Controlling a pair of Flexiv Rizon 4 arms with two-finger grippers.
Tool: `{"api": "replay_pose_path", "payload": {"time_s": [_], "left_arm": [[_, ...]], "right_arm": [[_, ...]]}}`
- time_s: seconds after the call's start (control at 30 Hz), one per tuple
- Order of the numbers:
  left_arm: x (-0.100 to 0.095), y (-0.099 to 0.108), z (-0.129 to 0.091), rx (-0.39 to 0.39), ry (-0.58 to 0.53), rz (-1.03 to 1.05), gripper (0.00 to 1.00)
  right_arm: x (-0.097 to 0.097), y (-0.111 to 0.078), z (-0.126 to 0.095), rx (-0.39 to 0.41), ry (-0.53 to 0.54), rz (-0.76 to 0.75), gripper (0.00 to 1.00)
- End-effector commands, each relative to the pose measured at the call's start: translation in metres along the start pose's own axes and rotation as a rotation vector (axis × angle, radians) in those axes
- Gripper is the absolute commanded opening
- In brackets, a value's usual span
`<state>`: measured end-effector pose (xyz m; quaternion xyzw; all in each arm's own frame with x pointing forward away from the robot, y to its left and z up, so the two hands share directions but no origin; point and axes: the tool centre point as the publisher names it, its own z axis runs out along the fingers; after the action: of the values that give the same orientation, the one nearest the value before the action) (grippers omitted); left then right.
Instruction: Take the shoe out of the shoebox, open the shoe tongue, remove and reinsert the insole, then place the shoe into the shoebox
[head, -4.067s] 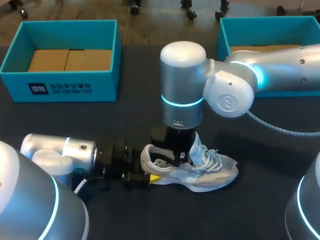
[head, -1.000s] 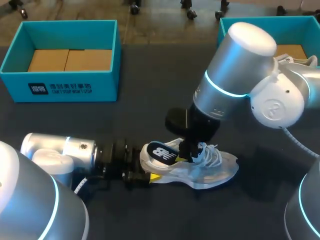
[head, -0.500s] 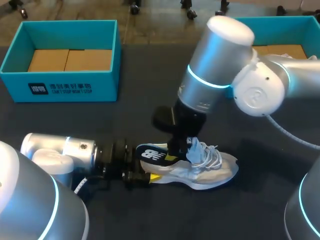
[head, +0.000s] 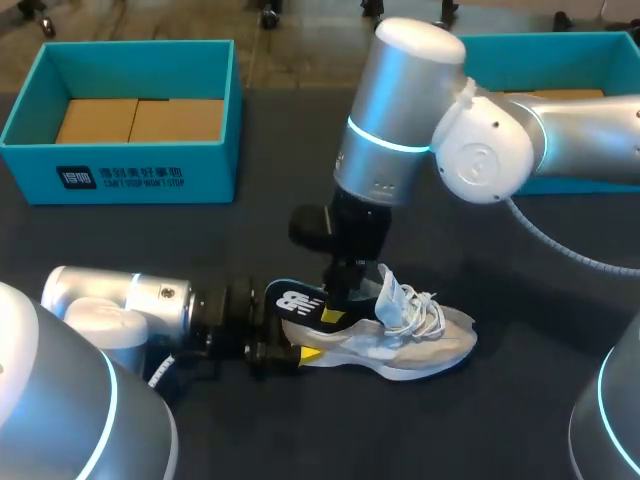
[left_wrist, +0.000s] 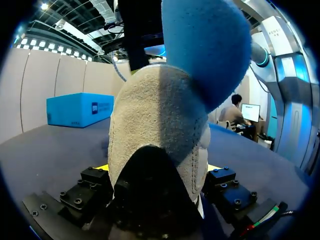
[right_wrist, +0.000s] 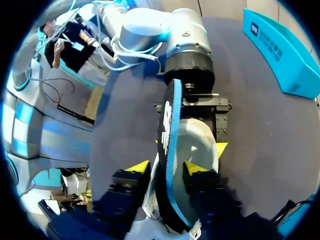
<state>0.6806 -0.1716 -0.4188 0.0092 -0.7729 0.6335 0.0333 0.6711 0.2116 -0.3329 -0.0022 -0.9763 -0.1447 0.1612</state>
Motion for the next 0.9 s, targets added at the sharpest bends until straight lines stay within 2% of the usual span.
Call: {"api": "replay_pose_path", "payload": {"time_s": [0.03,0.13,0.27,0.4,0.43,0.53,0.6,0.67,0.9], "left_arm": [[0.0,0.001,0.001,0.0,-0.002,0.0,0.0],[0.0,0.001,0.001,0.0,-0.002,0.0,0.0],[0.0,0.001,0.001,0.0,-0.002,0.0,0.0],[0.0,0.001,0.001,0.0,-0.002,0.0,0.0],[0.0,0.001,0.001,0.0,-0.002,0.0,0.0],[0.0,0.001,0.001,0.0,-0.002,0.0,0.0],[0.0,0.001,0.001,0.0,-0.002,0.0,0.0],[0.0,0.001,0.001,0.0,-0.002,0.0,0.0],[0.0,0.001,0.001,0.0,-0.002,0.0,0.0]], "right_arm": [[-0.004,-0.004,0.003,-0.014,0.017,0.017,0.77],[-0.004,-0.008,0.003,-0.02,0.024,0.047,0.76],[-0.001,-0.01,-0.001,-0.019,0.026,0.099,0.8],[0.002,-0.009,-0.006,-0.024,0.029,0.123,0.71],[0.003,-0.009,-0.006,-0.031,0.04,0.135,0.57],[0.004,-0.01,-0.006,-0.058,0.058,0.167,0.48],[0.006,-0.01,-0.005,-0.075,0.064,0.19,0.49],[0.006,-0.009,-0.004,-0.085,0.072,0.198,0.55],[0.003,-0.004,0.001,-0.101,0.1,0.218,0.54]]}}
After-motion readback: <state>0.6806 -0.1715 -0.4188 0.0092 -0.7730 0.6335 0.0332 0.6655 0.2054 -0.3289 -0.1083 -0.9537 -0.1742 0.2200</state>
